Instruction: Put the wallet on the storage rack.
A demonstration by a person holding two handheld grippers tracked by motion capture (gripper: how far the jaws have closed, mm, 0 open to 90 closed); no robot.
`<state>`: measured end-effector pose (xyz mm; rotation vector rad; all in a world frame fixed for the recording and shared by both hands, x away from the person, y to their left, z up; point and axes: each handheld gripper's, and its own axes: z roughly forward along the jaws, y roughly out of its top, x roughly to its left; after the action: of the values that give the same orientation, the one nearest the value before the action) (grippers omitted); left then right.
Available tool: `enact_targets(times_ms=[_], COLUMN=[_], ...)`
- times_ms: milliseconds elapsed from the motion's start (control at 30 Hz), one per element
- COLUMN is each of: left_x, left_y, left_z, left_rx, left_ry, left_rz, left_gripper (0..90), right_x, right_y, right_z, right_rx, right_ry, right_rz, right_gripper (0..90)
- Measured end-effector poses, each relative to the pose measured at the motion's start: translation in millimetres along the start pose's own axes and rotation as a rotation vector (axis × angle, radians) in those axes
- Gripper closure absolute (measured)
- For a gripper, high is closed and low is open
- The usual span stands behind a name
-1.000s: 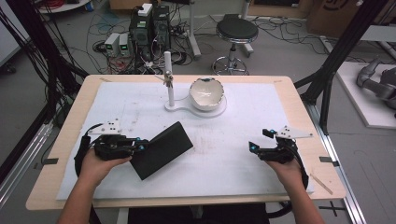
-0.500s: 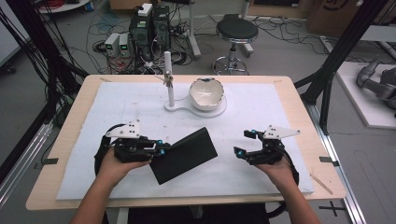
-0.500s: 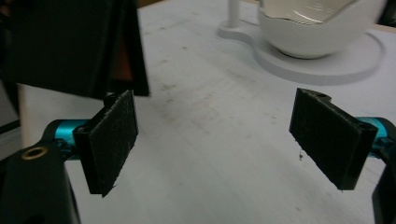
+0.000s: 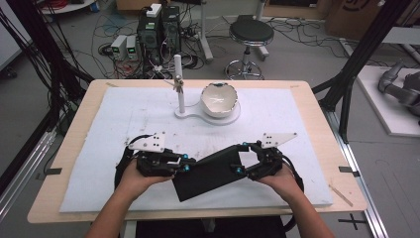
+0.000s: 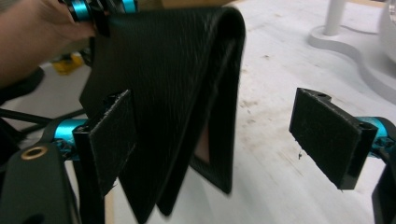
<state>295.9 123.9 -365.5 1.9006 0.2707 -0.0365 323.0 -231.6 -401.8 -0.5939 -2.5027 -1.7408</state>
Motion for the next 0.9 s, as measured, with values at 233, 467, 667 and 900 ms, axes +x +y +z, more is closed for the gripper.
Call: enact_targets(times_ms=[233,467,667,900], left_x=[4.3,11.1,17.2,22.7], left_y=[-3.4,-12.2,-15.9,-20.1], left_z=[4.1,2.0,-4.5,-18.3], left_rx=[0.021,-0.002,-0.052,-0.054], left_ry=[-0.001,0.028,0.107,0.188], left_rz=[-0.001,-0.017,-0.056,-0.064], left_gripper=[82.1,79.2,57.9,41.6], right_x=[4.3,-0.1,-0.2,-3.5], right_y=[-0.5,0.8,1.7,3.3], right_z=[14.8,6.8,3.1,-13.4], right_rx=[0.07,0.066,0.09,0.044], right_ry=[0.115,0.178,0.123,0.075], right_rz=[-0.017,0.024,0.035,0.056], right_gripper=[43.3,75.1,76.4,76.4])
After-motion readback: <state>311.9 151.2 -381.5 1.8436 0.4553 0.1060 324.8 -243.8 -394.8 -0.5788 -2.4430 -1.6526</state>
